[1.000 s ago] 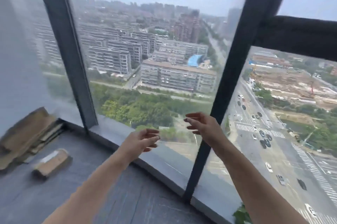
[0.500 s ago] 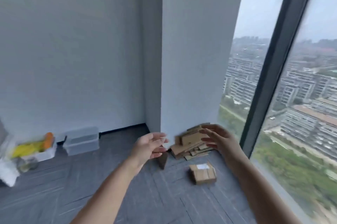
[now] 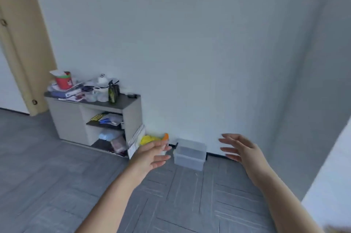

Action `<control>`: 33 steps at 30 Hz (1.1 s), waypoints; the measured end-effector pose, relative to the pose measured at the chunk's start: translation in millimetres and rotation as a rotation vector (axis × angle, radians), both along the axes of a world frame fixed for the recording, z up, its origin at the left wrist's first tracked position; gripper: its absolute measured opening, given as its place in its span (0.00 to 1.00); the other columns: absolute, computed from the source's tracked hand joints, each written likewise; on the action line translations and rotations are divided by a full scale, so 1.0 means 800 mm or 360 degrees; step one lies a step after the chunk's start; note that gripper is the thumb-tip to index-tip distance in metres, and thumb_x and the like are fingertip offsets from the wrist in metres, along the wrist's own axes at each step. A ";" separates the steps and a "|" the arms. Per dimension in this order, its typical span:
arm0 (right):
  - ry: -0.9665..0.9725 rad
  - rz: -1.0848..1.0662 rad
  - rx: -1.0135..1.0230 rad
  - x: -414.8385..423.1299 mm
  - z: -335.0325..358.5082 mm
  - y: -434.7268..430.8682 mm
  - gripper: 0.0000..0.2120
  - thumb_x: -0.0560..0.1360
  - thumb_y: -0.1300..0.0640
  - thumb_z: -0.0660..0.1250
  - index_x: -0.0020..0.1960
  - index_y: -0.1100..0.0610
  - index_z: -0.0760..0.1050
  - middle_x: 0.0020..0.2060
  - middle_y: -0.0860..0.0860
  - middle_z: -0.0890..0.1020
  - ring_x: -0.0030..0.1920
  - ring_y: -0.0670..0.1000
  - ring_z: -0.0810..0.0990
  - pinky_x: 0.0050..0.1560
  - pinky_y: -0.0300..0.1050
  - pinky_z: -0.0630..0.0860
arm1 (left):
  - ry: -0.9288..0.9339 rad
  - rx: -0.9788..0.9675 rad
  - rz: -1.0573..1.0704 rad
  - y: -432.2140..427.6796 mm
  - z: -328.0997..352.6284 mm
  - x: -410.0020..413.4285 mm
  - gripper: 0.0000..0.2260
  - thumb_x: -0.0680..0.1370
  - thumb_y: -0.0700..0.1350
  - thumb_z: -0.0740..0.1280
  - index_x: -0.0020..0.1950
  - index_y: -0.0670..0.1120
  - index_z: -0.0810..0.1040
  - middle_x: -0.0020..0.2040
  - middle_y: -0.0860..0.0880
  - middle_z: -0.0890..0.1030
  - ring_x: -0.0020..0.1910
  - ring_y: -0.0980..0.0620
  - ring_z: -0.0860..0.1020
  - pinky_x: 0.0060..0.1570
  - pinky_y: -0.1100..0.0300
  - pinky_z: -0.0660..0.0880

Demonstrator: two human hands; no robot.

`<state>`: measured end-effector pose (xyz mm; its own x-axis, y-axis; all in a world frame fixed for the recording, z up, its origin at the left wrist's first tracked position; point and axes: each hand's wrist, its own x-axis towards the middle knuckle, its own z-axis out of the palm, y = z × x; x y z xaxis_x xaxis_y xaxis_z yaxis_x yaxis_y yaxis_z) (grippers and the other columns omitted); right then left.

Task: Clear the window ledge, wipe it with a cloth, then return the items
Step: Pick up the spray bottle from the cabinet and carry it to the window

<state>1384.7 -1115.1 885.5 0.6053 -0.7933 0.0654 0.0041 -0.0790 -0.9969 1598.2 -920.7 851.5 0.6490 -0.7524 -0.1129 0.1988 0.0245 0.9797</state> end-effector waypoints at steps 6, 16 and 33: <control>-0.0044 0.0382 -0.0020 0.258 0.022 -0.110 0.09 0.79 0.56 0.65 0.56 0.55 0.81 0.51 0.50 0.87 0.52 0.55 0.85 0.59 0.53 0.79 | -0.0017 -0.0037 0.0407 -0.047 0.016 0.200 0.10 0.80 0.42 0.64 0.60 0.45 0.79 0.55 0.46 0.85 0.52 0.45 0.83 0.59 0.49 0.76; -0.0080 0.0724 0.0042 0.647 0.008 -0.201 0.10 0.79 0.59 0.65 0.59 0.58 0.79 0.55 0.53 0.85 0.54 0.59 0.83 0.58 0.53 0.78 | -0.0100 0.0094 0.0789 -0.110 0.017 0.505 0.10 0.80 0.42 0.63 0.60 0.45 0.79 0.55 0.47 0.84 0.53 0.46 0.83 0.56 0.52 0.78; 0.0142 0.0880 0.0112 1.326 -0.061 -0.336 0.09 0.77 0.58 0.69 0.57 0.56 0.79 0.53 0.51 0.85 0.47 0.52 0.83 0.48 0.45 0.77 | -0.0058 0.0281 0.0986 -0.259 -0.038 1.154 0.09 0.79 0.43 0.66 0.58 0.46 0.79 0.53 0.48 0.85 0.52 0.47 0.83 0.56 0.53 0.79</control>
<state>2445.5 -1383.9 836.7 0.9329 -0.3569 -0.0469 -0.0586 -0.0221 -0.9980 2521.1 -1127.7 820.8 0.9629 -0.2092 -0.1706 0.1663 -0.0382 0.9853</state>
